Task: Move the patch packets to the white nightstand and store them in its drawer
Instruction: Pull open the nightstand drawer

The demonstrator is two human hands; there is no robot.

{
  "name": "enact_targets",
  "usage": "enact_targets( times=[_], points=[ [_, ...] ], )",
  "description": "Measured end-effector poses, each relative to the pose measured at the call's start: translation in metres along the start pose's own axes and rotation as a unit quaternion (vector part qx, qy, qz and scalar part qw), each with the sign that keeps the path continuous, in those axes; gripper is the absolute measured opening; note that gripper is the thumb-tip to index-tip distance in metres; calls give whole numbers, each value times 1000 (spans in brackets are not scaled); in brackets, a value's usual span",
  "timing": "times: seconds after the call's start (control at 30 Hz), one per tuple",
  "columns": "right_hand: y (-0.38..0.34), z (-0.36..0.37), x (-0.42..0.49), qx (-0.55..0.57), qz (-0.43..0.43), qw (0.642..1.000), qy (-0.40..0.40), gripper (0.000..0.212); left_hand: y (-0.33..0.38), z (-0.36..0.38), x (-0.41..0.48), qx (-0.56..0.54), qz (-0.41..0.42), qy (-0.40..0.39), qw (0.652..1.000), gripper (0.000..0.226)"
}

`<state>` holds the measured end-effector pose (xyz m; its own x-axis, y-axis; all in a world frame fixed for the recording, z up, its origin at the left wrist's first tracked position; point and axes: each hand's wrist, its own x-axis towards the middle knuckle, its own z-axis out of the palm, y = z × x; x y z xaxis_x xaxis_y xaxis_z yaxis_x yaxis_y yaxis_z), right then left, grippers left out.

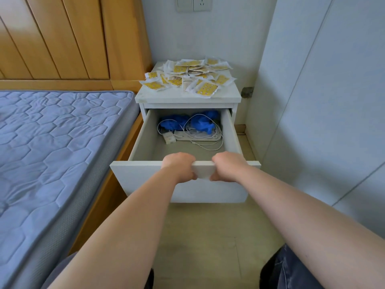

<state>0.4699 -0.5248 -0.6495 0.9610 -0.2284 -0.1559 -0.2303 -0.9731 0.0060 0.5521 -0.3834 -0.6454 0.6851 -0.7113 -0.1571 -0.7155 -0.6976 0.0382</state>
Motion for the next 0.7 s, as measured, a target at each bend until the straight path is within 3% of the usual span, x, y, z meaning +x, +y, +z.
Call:
enact_targets(
  times=[0.5, 0.7],
  points=[
    [-4, -1, -3, 8, 7, 1000, -6, 24, 3, 2, -2, -12, -16, -3, 1000, 20],
    [-3, -6, -4, 9, -2, 999, -39, 27, 2, -7, -2, -25, -9, -46, 999, 19]
  ],
)
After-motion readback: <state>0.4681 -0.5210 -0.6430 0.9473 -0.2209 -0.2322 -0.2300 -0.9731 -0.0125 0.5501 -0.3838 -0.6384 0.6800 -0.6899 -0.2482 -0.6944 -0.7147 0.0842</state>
